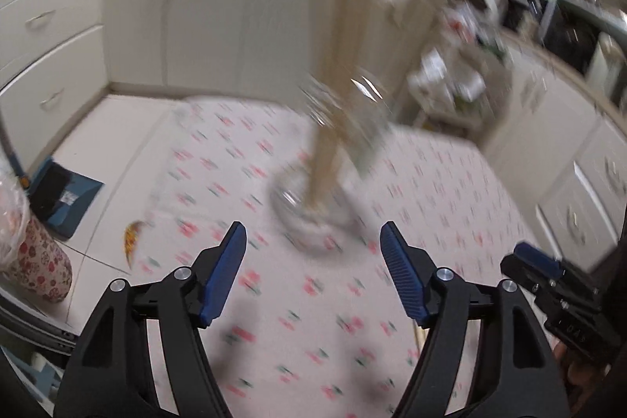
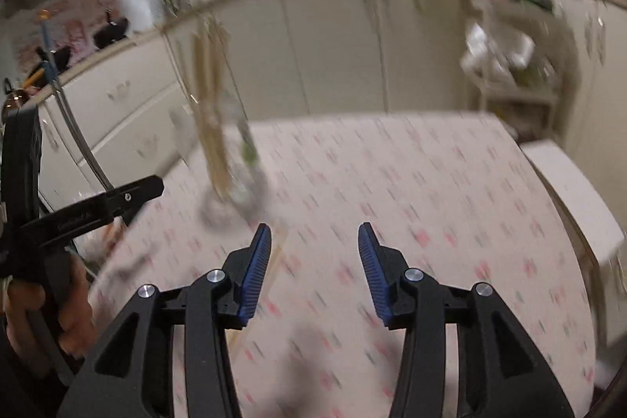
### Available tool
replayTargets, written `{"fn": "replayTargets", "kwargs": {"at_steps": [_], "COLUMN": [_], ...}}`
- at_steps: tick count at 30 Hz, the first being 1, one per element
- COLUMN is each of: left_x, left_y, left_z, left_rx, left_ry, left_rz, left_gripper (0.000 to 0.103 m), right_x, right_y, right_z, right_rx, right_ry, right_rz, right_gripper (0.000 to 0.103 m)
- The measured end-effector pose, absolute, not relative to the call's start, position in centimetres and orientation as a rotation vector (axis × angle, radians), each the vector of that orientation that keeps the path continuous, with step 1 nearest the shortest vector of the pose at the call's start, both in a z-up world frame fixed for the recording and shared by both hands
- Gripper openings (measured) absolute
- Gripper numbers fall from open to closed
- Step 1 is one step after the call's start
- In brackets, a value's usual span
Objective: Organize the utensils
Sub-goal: 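Move both open grippers back to the last wooden sticks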
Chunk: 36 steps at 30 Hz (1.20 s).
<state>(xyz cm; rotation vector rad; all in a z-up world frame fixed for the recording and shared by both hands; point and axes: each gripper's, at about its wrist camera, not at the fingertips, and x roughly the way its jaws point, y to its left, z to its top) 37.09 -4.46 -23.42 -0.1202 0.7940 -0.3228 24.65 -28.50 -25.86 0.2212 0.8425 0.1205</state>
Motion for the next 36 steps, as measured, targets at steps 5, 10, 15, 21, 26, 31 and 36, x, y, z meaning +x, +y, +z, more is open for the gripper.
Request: {"fn": "replayTargets", "kwargs": {"at_steps": [5, 10, 15, 21, 26, 31, 36], "left_x": [36.2, 36.6, 37.8, 38.8, 39.1, 39.9, 39.4], "left_y": [-9.0, -11.1, -12.6, -13.0, -12.7, -13.4, -10.7], "left_z": [-25.0, -26.4, -27.3, -27.8, -27.9, -27.9, -27.6], "left_rx": [0.008, 0.056, 0.111, 0.106, 0.122, 0.171, 0.145], "left_ry": [0.870, 0.924, 0.967, 0.983, 0.988, 0.997, 1.014], "left_rz": [-0.371, -0.369, -0.343, -0.306, -0.290, -0.269, -0.267], "left_gripper": [0.067, 0.067, 0.067, 0.067, 0.067, 0.063, 0.048], "right_x": [23.3, 22.5, 21.9, 21.6, 21.6, 21.7, 22.9], "right_y": [-29.6, -30.3, -30.9, -31.1, -30.2, -27.6, -24.7], "right_z": [-26.4, -27.1, -27.7, -28.0, -28.0, -28.0, -28.4], "right_rx": [0.253, 0.299, 0.327, 0.339, 0.327, 0.291, 0.241], "right_ry": [0.871, 0.892, 0.897, 0.903, 0.917, 0.934, 0.968], "right_rz": [0.102, 0.108, 0.106, 0.111, 0.138, 0.205, 0.289], "right_gripper": [0.055, 0.056, 0.058, 0.058, 0.058, 0.058, 0.047]}}
